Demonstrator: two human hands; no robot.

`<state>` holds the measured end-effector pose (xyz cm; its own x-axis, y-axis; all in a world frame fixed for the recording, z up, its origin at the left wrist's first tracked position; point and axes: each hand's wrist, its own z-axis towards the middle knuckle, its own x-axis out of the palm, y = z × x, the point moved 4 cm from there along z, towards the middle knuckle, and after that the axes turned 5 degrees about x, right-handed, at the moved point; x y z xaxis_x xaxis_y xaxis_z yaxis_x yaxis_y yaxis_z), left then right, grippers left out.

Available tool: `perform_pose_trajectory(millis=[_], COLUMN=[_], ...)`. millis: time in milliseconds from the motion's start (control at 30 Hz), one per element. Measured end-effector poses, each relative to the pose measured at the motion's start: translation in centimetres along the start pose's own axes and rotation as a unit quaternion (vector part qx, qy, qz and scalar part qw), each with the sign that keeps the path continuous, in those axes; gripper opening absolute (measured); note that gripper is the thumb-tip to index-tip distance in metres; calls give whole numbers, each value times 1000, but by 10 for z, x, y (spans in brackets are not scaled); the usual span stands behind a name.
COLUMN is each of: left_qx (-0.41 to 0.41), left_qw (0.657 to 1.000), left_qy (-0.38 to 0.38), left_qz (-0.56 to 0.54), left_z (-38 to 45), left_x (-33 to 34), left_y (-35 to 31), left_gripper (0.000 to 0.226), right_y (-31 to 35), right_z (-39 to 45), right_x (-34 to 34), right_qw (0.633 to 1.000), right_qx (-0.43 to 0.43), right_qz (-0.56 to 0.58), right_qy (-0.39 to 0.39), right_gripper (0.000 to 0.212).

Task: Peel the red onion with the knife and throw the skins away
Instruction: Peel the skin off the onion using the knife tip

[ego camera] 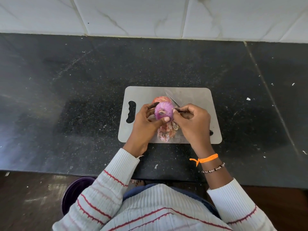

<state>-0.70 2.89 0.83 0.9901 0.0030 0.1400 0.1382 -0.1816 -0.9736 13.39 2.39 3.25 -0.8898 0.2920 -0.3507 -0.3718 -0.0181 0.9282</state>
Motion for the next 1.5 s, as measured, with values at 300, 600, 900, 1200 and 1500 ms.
perform_pose_trajectory(millis=[300, 600, 900, 1200, 1500], left_qx=[-21, -84, -127, -143, -123], left_qw=[999, 988, 980, 981, 984], left_qy=[6, 20, 43, 26, 34], left_qz=[-29, -130, -150, -130, -122], left_z=[1, 0, 0, -2, -1], left_x=[1, 4, 5, 6, 7], left_y=[1, 5, 1, 1, -2], left_gripper=[55, 46, 26, 37, 34], right_y=[-18, -19, 0, 0, -5], right_z=[4, 3, 1, 3, 8], right_x=[-2, 0, -1, -2, -5], right_qw=[996, 998, 992, 994, 992], right_qx=[59, 58, -23, -92, -107], right_qz=[60, 15, 103, 52, 47], right_qy=[7, 11, 63, 32, 46], right_gripper=[12, 26, 20, 11, 7])
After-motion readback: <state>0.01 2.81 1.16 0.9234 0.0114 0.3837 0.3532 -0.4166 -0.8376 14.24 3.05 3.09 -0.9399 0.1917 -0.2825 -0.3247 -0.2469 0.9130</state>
